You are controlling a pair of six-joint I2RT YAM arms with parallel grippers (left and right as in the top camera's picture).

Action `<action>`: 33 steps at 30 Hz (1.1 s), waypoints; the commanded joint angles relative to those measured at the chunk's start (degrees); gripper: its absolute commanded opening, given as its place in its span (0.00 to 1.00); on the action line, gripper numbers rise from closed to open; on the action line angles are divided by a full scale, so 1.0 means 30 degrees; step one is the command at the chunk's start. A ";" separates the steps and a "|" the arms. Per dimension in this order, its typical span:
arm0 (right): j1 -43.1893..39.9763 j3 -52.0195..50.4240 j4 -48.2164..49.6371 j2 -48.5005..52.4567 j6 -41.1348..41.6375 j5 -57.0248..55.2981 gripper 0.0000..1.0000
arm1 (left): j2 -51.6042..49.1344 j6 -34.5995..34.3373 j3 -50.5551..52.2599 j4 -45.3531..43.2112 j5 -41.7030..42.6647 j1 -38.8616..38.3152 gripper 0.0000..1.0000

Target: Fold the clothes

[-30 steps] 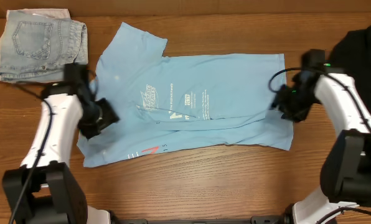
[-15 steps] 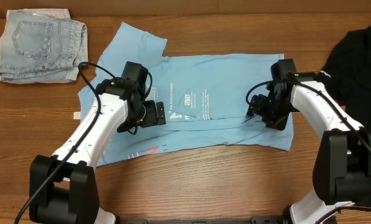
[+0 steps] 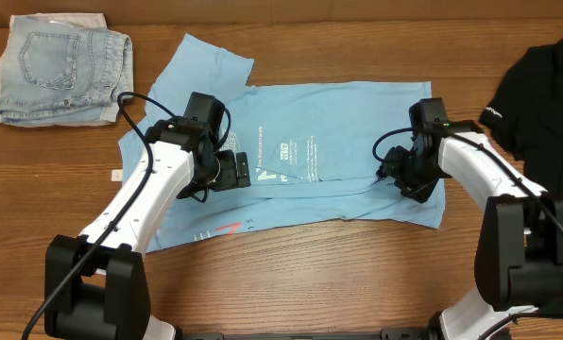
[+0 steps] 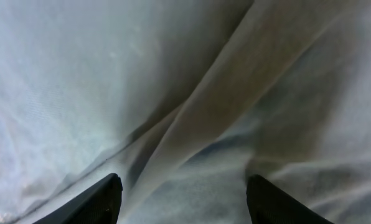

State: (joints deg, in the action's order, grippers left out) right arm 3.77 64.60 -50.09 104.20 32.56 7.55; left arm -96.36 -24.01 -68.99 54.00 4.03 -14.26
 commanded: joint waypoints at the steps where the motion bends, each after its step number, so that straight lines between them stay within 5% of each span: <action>1: 0.0007 -0.0197 0.0583 -0.0153 0.0743 -0.0437 0.66 | -0.0131 -0.0284 -0.0255 -0.0117 -0.0211 -0.0007 1.00; 9: 0.0007 -0.0197 0.1486 -0.0153 0.0743 -0.0503 0.45 | -0.0131 -0.0277 -0.0255 -0.0029 -0.0219 -0.0007 1.00; 33: 0.0007 -0.0219 0.2018 0.0670 0.1217 -0.0641 0.43 | -0.0131 -0.0124 -0.0255 0.0044 -0.0226 -0.0007 1.00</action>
State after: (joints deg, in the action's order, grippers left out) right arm 3.77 64.20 -44.49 104.88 35.33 6.55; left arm -96.36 -24.01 -68.99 54.17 4.03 -14.28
